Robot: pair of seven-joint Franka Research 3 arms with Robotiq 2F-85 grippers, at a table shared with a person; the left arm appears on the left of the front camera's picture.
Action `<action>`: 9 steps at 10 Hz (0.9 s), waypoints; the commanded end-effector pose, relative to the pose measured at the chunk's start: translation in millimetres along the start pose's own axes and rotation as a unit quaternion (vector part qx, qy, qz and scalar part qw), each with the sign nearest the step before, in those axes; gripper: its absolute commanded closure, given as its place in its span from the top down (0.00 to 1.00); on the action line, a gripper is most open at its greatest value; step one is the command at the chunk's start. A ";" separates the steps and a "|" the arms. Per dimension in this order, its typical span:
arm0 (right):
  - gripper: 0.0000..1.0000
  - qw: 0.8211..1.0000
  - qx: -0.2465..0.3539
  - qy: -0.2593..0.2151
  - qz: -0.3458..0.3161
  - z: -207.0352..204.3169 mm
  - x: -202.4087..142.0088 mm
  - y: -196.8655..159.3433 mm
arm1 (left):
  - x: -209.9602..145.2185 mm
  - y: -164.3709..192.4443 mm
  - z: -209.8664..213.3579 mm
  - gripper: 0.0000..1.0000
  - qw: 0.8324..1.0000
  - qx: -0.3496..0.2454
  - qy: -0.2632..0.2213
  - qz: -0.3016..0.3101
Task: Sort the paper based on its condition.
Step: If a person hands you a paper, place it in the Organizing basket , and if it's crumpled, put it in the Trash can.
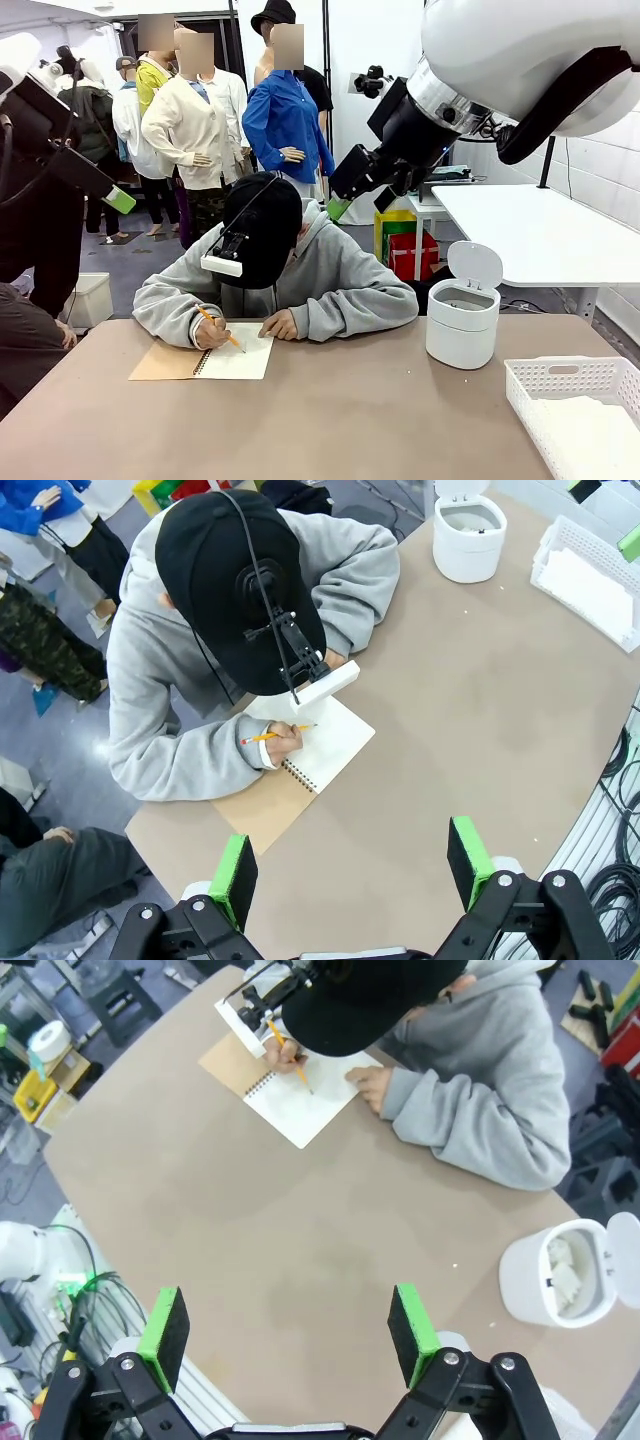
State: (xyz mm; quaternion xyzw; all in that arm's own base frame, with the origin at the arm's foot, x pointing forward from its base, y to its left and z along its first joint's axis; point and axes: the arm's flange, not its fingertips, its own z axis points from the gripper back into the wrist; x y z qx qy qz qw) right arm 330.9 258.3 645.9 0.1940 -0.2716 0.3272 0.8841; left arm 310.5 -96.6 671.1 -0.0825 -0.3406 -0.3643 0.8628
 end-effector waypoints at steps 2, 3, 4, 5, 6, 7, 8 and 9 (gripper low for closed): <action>1.00 1.000 -0.008 0.008 -0.006 10.6 10.9 6.3 | -1.3 0.8 5.0 1.00 1.000 -0.017 0.004 0.002; 1.00 1.000 -0.004 0.017 0.003 13.5 16.1 7.8 | -2.0 -0.3 5.7 1.00 1.000 -0.017 0.008 -0.002; 1.00 1.000 -0.007 0.023 0.010 14.5 21.0 8.6 | -2.6 1.5 5.7 1.00 1.000 -0.017 0.007 -0.001; 1.00 0.999 -0.006 0.032 0.016 14.9 24.7 9.6 | -3.5 2.7 5.9 1.00 1.000 -0.019 0.005 0.001; 1.00 0.999 -0.009 0.036 0.020 14.6 26.8 10.4 | -3.3 2.4 6.5 1.00 1.000 -0.020 0.005 -0.001; 1.00 0.999 -0.009 0.038 0.021 14.1 27.5 10.0 | -3.5 2.5 7.2 1.00 1.000 -0.021 0.003 -0.003; 1.00 0.999 -0.008 0.039 0.028 13.4 28.2 9.0 | -3.3 2.9 7.8 1.00 1.000 -0.019 0.003 0.000; 1.00 0.999 0.000 0.026 0.019 15.0 22.1 10.6 | -2.2 -0.5 2.0 1.00 1.000 -0.008 0.005 0.003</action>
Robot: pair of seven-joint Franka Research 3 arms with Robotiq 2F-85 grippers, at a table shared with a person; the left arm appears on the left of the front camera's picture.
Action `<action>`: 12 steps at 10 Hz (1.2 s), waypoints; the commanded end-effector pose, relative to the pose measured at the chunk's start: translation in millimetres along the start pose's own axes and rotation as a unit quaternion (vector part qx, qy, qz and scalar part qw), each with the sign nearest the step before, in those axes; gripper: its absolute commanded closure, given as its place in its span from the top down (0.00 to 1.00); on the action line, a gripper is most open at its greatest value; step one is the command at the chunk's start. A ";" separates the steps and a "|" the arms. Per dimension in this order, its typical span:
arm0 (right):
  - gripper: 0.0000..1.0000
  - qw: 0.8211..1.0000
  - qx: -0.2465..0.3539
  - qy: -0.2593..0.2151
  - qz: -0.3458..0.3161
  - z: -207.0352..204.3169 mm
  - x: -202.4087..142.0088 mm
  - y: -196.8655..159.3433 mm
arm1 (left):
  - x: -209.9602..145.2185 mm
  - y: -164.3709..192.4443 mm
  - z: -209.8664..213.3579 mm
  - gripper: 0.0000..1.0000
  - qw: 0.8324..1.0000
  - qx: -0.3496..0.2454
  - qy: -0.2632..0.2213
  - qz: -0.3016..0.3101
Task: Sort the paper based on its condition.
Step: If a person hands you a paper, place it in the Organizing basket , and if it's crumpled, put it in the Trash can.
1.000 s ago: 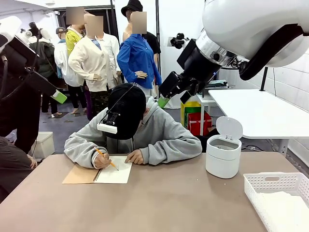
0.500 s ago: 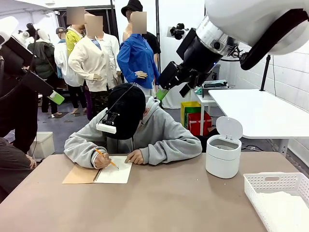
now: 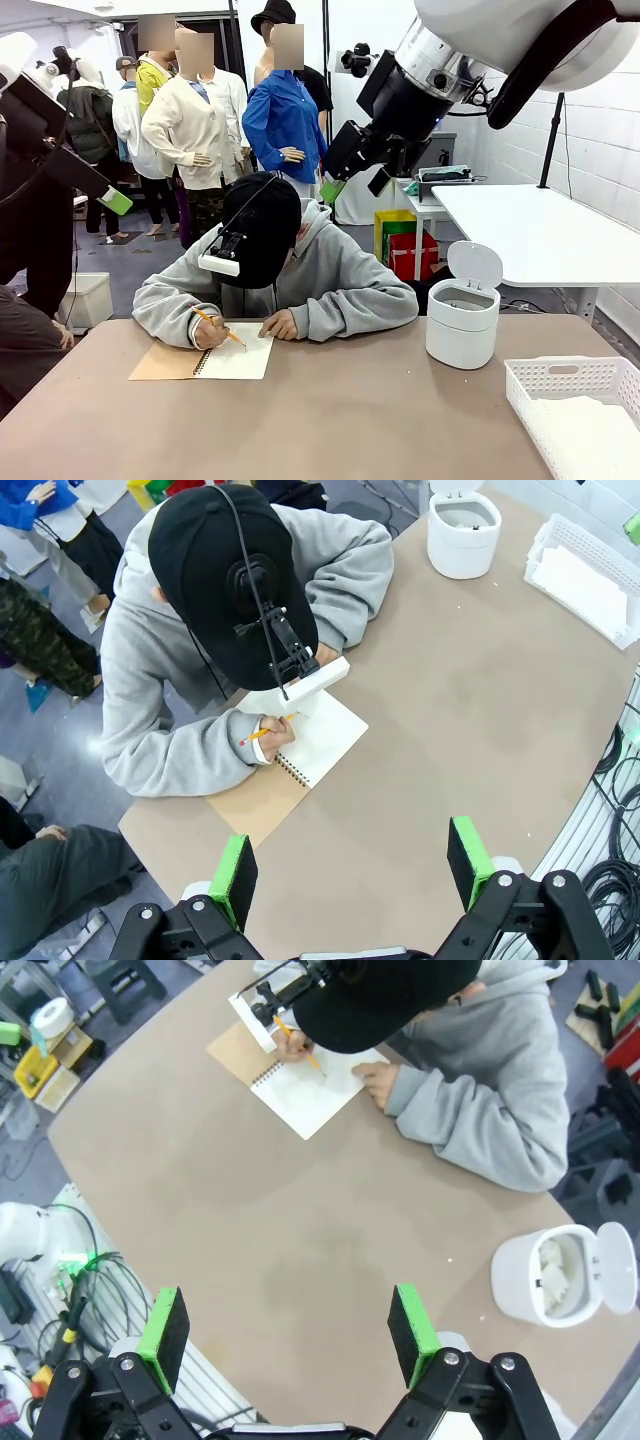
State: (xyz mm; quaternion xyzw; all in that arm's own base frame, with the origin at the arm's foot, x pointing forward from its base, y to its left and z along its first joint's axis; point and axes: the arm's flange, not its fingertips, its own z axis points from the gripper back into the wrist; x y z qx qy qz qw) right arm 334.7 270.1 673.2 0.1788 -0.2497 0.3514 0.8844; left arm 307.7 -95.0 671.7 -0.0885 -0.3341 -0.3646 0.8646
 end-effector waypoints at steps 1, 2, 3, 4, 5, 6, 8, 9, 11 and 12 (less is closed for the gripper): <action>1.00 1.000 0.000 -0.003 -0.002 1.2 -2.5 0.4 | -0.1 0.3 -0.6 1.00 1.000 -0.001 0.000 0.000; 1.00 1.000 0.000 -0.003 -0.002 1.2 -2.5 0.4 | -0.1 0.3 -0.6 1.00 1.000 -0.001 0.000 0.000; 1.00 1.000 0.000 -0.003 -0.002 1.2 -2.5 0.4 | -0.1 0.3 -0.6 1.00 1.000 -0.001 0.000 0.000; 1.00 1.000 0.000 -0.003 -0.002 1.2 -2.5 0.4 | -0.1 0.3 -0.6 1.00 1.000 -0.001 0.000 0.000; 1.00 1.000 0.000 -0.003 -0.002 1.2 -2.5 0.4 | -0.1 0.3 -0.6 1.00 1.000 -0.001 0.000 0.000; 1.00 1.000 0.000 -0.003 -0.002 1.2 -2.5 0.4 | -0.1 0.3 -0.6 1.00 1.000 -0.001 0.000 0.000; 1.00 1.000 0.000 -0.003 -0.002 1.2 -2.5 0.4 | -0.1 0.3 -0.6 1.00 1.000 -0.001 0.000 0.000; 1.00 1.000 0.000 -0.003 -0.002 1.2 -2.5 0.4 | -0.1 0.3 -0.6 1.00 1.000 -0.001 0.000 0.000; 1.00 1.000 0.000 -0.003 -0.002 1.2 -2.5 0.4 | -0.1 0.3 -0.6 1.00 1.000 -0.001 0.000 0.000; 1.00 1.000 0.000 -0.003 -0.002 1.2 -2.5 0.4 | -0.1 0.3 -0.6 1.00 1.000 -0.001 0.000 0.000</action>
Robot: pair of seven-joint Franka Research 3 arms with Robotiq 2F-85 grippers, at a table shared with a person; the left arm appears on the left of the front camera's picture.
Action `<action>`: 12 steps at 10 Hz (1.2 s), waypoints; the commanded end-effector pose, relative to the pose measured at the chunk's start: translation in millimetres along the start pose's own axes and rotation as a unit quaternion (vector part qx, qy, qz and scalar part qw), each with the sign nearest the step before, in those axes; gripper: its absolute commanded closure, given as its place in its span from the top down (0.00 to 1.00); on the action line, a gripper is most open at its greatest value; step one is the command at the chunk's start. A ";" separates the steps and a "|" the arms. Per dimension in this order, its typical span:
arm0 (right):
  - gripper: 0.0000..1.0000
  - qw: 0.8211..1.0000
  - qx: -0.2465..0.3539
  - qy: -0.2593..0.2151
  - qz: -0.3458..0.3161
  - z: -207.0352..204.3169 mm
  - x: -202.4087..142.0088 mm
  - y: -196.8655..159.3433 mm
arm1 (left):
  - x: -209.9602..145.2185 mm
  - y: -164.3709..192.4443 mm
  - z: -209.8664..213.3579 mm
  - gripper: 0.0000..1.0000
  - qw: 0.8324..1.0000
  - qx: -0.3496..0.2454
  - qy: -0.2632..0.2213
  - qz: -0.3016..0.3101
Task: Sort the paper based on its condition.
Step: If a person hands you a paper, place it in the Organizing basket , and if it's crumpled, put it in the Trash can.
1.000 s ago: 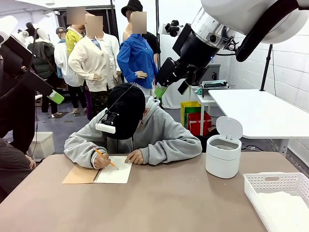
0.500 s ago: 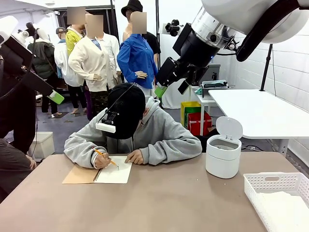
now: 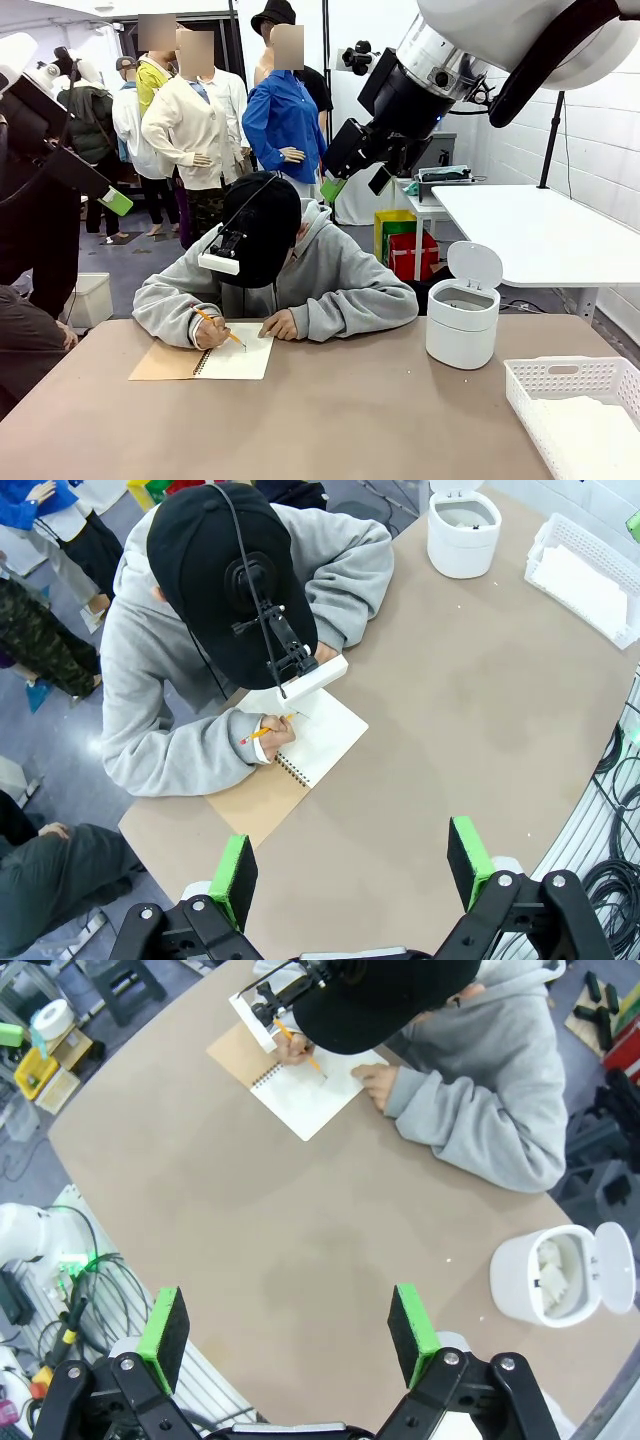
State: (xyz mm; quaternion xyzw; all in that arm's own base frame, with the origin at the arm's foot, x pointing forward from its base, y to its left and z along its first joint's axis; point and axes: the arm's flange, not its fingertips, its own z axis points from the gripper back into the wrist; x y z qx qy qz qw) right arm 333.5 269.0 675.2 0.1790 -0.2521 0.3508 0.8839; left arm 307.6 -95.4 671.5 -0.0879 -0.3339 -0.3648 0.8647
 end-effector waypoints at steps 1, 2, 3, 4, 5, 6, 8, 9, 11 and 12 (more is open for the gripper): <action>1.00 1.000 0.001 -0.001 -0.002 -1.4 -2.3 0.0 | -0.3 0.7 -0.3 1.00 1.000 -0.001 0.000 0.001; 1.00 1.000 0.001 -0.001 -0.002 -1.4 -2.3 0.0 | -0.3 0.7 -0.3 1.00 1.000 -0.001 0.000 0.001; 1.00 1.000 0.001 -0.001 -0.002 -1.4 -2.3 0.0 | -0.3 0.7 -0.3 1.00 1.000 -0.001 0.000 0.001; 1.00 1.000 0.001 -0.001 -0.002 -1.4 -2.3 0.0 | -0.3 0.7 -0.3 1.00 1.000 -0.001 0.000 0.001; 1.00 1.000 0.001 -0.001 -0.002 -1.4 -2.3 0.0 | -0.3 0.7 -0.3 1.00 1.000 -0.001 0.000 0.001; 1.00 1.000 0.001 -0.001 -0.002 -1.4 -2.3 0.0 | -0.3 0.7 -0.3 1.00 1.000 -0.001 0.000 0.001; 1.00 1.000 0.001 -0.001 -0.002 -1.4 -2.3 0.0 | -0.3 0.7 -0.3 1.00 1.000 -0.001 0.000 0.001; 1.00 1.000 0.001 -0.001 -0.002 -1.4 -2.3 0.0 | -0.3 0.7 -0.3 1.00 1.000 -0.001 0.000 0.001; 1.00 1.000 0.001 -0.001 -0.002 -1.4 -2.3 0.0 | -0.3 0.7 -0.3 1.00 1.000 -0.001 0.000 0.001; 1.00 1.000 0.001 -0.001 -0.002 -1.4 -2.3 0.0 | -0.3 0.7 -0.3 1.00 1.000 -0.001 0.000 0.001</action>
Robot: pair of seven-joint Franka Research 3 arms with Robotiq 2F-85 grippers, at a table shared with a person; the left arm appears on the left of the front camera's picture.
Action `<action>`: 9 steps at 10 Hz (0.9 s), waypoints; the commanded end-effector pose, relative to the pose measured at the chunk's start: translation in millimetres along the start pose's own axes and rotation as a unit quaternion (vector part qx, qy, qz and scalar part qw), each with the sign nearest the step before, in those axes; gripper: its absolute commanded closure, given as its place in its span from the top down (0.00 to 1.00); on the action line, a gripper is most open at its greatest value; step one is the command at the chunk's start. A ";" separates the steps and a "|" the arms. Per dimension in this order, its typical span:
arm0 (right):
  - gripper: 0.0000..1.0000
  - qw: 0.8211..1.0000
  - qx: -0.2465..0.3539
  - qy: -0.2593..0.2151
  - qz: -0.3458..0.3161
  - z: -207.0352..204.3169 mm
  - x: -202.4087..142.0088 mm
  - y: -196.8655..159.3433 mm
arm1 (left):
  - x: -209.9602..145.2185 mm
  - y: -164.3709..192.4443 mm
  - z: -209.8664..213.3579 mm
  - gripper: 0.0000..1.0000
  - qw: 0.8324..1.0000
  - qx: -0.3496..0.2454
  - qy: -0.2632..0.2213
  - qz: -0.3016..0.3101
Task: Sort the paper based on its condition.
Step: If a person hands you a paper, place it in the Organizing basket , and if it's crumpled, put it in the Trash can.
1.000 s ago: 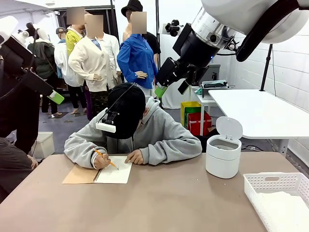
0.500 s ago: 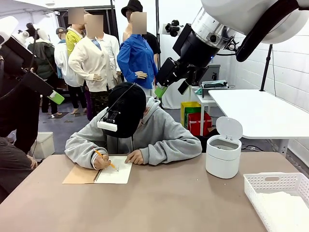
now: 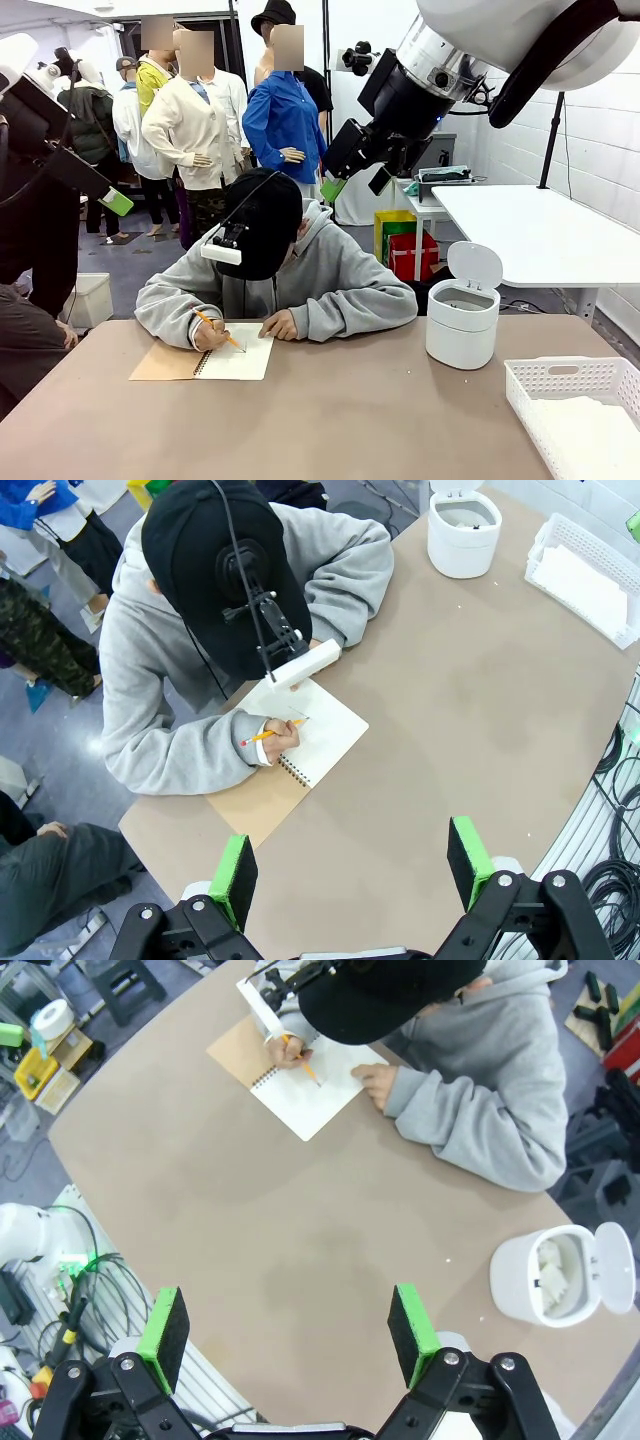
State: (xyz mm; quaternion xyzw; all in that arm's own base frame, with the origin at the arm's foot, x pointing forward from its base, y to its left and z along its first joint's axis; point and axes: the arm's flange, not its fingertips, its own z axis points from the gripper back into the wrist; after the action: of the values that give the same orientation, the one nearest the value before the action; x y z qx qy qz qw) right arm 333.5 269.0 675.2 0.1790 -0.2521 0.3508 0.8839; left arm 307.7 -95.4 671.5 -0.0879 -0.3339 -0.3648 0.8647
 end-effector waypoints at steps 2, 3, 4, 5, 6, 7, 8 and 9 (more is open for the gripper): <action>1.00 1.000 0.001 -0.001 -0.002 -1.4 -2.3 0.0 | -0.3 0.6 -0.3 1.00 1.000 -0.001 0.000 0.001; 1.00 1.000 0.001 -0.001 -0.002 -1.4 -2.3 0.0 | -0.3 0.6 -0.3 1.00 1.000 -0.001 0.000 0.001; 1.00 1.000 0.001 -0.001 -0.002 -1.4 -2.3 0.0 | -0.3 0.6 -0.3 1.00 1.000 -0.001 0.000 0.001; 1.00 1.000 0.001 -0.001 -0.002 -1.4 -2.3 0.0 | -0.3 0.6 -0.3 1.00 1.000 -0.001 0.000 0.001; 1.00 1.000 0.001 -0.001 -0.002 -1.4 -2.3 0.0 | -0.3 0.6 -0.3 1.00 1.000 -0.001 0.000 0.001; 1.00 1.000 0.001 -0.001 -0.002 -1.4 -2.3 0.0 | -0.3 0.6 -0.3 1.00 1.000 -0.001 0.000 0.001; 1.00 1.000 0.001 -0.001 -0.002 -1.4 -2.3 0.0 | -0.3 0.6 -0.3 1.00 1.000 -0.001 0.000 0.001; 1.00 1.000 0.001 -0.001 -0.002 -1.4 -2.3 0.0 | -0.3 0.6 -0.3 1.00 1.000 -0.001 0.000 0.001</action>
State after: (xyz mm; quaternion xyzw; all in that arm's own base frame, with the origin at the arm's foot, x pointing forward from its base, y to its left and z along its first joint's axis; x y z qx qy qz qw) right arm 333.5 269.0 675.2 0.1790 -0.2521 0.3508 0.8839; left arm 307.6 -95.4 671.5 -0.0878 -0.3339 -0.3647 0.8648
